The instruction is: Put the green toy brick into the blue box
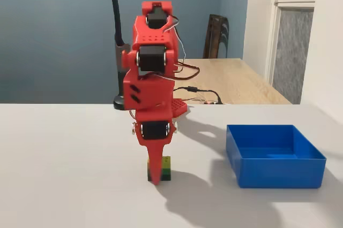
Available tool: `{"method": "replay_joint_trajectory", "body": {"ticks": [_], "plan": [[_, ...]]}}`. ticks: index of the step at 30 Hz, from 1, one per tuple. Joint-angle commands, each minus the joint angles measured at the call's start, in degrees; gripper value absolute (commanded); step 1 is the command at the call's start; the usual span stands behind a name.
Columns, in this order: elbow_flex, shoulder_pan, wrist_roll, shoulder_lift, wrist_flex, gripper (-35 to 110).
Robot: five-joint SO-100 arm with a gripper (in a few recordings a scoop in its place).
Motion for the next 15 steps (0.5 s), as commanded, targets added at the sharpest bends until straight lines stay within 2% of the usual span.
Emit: {"method": "replay_joint_trajectory", "body": {"ticks": [1, 8, 15], "plan": [[-3.3, -0.8, 0.5, 0.7, -0.2, 19], [-3.3, -1.4, 4.0, 0.2, -2.5, 0], [-0.2, -1.2, 4.3, 1.0, -2.5, 0]]}}
